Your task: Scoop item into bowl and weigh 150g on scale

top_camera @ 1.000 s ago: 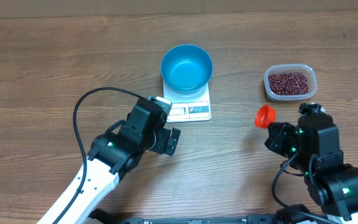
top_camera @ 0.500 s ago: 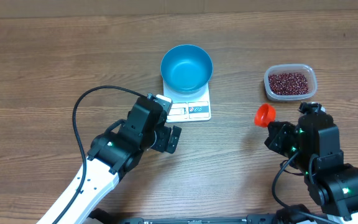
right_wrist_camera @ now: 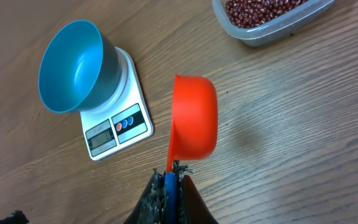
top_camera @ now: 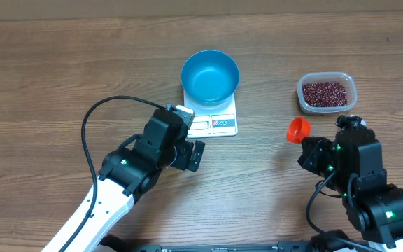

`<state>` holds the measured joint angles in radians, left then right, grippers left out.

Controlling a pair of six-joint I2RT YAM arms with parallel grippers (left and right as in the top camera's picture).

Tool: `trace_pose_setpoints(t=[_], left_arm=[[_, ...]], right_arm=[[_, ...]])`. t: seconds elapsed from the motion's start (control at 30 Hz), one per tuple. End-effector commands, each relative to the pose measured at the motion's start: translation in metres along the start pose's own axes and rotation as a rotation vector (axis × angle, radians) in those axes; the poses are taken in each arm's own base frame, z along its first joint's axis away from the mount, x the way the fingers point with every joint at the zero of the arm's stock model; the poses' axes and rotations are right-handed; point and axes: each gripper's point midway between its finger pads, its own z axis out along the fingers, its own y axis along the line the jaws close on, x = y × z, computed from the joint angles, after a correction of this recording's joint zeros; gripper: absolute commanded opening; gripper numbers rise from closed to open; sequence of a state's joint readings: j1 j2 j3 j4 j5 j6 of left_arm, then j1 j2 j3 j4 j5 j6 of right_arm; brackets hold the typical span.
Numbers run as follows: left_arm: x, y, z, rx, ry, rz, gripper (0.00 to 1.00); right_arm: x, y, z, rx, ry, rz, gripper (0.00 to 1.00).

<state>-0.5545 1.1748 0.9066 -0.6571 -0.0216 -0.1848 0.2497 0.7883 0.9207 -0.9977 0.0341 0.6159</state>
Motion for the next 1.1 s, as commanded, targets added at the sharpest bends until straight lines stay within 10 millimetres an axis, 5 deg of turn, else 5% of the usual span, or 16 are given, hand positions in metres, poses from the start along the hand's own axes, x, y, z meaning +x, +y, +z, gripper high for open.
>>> trace_pose_setpoints(t=[0.0,1.07], left_arm=[[-0.017,-0.003,-0.010,0.018,-0.052,-0.020,1.00],[-0.029,0.008,-0.018,-0.050,-0.091,-0.023,0.99]], right_arm=[[-0.010,0.005,-0.008,-0.010,-0.035,-0.013,0.04],[0.001,0.001,-0.007,0.003,0.012,-0.015,0.04]])
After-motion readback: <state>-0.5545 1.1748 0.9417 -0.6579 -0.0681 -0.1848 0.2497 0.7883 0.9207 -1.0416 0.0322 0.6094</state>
